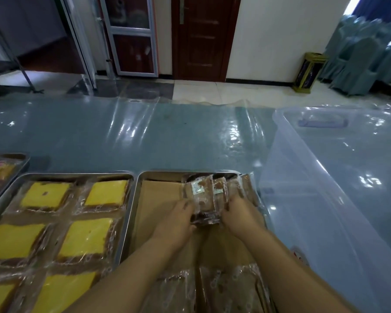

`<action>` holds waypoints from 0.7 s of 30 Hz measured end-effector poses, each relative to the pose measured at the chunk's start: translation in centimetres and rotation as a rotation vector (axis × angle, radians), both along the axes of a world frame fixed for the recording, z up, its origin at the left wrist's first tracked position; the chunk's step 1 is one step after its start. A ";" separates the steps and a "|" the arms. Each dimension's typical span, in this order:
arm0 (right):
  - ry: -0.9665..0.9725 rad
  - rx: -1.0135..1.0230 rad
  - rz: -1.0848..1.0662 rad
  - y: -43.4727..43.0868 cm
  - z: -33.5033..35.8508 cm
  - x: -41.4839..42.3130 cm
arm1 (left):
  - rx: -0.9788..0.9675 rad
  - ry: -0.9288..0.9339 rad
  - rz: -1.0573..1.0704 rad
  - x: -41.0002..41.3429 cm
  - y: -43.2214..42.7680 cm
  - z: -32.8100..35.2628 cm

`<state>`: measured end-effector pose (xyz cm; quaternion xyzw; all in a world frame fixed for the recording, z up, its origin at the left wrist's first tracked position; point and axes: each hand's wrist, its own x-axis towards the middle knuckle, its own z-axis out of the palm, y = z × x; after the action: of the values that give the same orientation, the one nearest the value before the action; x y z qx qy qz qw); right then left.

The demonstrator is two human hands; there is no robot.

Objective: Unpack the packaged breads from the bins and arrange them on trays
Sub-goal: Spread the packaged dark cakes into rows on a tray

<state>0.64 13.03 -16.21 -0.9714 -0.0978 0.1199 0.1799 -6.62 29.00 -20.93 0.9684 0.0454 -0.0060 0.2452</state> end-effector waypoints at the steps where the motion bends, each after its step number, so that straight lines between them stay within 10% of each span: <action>1: 0.015 -0.021 -0.015 0.3 -0.2 0.3 | -0.011 0.023 -0.017 0.6 0.1 -0.3; 12: 0.145 0.103 -0.148 0.0 -1.5 1.3 | -0.093 -0.006 -0.051 1.1 0.5 -0.9; 21: 0.043 0.506 -0.241 -1.2 -1.0 0.3 | -0.559 -0.213 0.111 -5.1 3.0 1.6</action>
<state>0.94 11.85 -17.24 -0.8976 -0.0044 0.0898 0.4315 -11.71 31.98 -19.31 0.8546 0.0691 0.0967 0.5055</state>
